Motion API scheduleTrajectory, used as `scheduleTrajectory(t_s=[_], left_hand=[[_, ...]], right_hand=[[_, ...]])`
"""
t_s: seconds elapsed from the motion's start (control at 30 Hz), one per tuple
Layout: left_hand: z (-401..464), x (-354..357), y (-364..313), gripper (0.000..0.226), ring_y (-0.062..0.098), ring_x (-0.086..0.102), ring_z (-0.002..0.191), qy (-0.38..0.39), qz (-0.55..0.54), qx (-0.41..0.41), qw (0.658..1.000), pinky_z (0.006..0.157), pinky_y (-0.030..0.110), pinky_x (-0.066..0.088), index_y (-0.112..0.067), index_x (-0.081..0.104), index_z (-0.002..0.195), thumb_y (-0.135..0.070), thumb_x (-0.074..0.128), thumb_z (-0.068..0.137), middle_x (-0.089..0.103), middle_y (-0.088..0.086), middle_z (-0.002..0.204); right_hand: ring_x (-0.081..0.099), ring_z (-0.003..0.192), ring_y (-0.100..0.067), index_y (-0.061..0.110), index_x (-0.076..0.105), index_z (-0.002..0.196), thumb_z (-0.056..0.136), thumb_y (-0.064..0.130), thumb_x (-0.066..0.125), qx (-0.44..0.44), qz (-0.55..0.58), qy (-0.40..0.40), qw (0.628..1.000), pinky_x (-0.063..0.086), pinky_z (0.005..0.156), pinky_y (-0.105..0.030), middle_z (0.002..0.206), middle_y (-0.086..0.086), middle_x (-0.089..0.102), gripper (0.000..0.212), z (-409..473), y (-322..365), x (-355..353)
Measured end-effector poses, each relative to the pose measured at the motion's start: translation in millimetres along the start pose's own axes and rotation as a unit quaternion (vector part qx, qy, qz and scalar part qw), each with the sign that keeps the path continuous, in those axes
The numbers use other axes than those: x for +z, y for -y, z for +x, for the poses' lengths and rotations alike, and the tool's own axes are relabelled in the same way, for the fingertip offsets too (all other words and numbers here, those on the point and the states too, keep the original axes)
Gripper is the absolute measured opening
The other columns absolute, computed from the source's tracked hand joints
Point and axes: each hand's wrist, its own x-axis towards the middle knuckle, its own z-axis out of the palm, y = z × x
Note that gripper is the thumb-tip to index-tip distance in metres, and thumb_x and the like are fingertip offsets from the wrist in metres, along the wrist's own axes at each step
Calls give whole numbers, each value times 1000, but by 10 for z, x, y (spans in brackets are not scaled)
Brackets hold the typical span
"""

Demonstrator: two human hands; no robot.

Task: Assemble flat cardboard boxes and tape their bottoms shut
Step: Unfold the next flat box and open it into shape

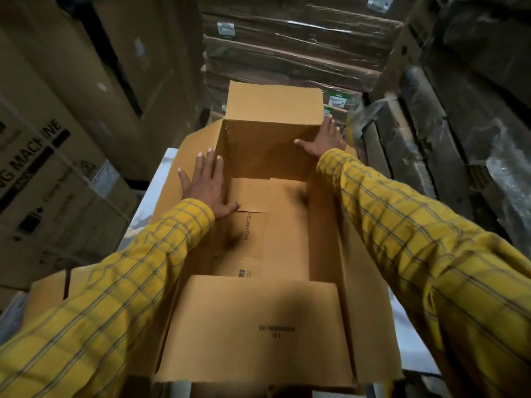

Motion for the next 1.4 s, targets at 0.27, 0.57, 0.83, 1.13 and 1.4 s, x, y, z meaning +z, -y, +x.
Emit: scheduleTrajectory(t_s=[0.27,0.57,0.83,1.13,1.4], left_hand=[[15,12,16,125,27,-18,152,-6,-38,-9,999,119,65,2,-13,-16,157,-65,67,80,-26,4,164],[-48,-80,-12,125,33,-21,150,17,-73,-24,997,118,64,-5,-5,-24,153,-65,62,84,-30,13,161],[-122,-167,22,116,39,-24,148,28,3,8,1000,114,71,-7,-11,-20,155,-70,52,87,-29,11,161],[-413,-192,376,95,34,-20,151,26,-150,-88,984,114,67,-11,-29,-11,158,-84,16,85,-21,7,165],[-737,-328,828,123,41,19,149,22,-342,-203,917,118,51,25,-17,-8,158,-69,68,77,4,17,165]], right_hand=[[51,130,-29,13,34,155,65,77,76,41,470,-36,881,38,115,-50,142,-9,54,118,344,-65,-253],[69,107,-23,21,81,78,68,95,48,-32,397,22,917,48,105,-47,106,-5,76,82,33,-437,-78],[-9,154,-36,32,31,156,84,76,54,-136,-138,48,980,5,117,-68,169,5,4,87,-753,-430,37],[-15,154,-32,35,17,160,84,77,55,-93,-159,55,981,10,117,-68,168,9,-14,95,-1372,-449,100],[-13,154,-30,41,18,158,81,81,52,-74,-200,42,976,16,118,-65,168,10,-15,94,-1687,-401,201]])
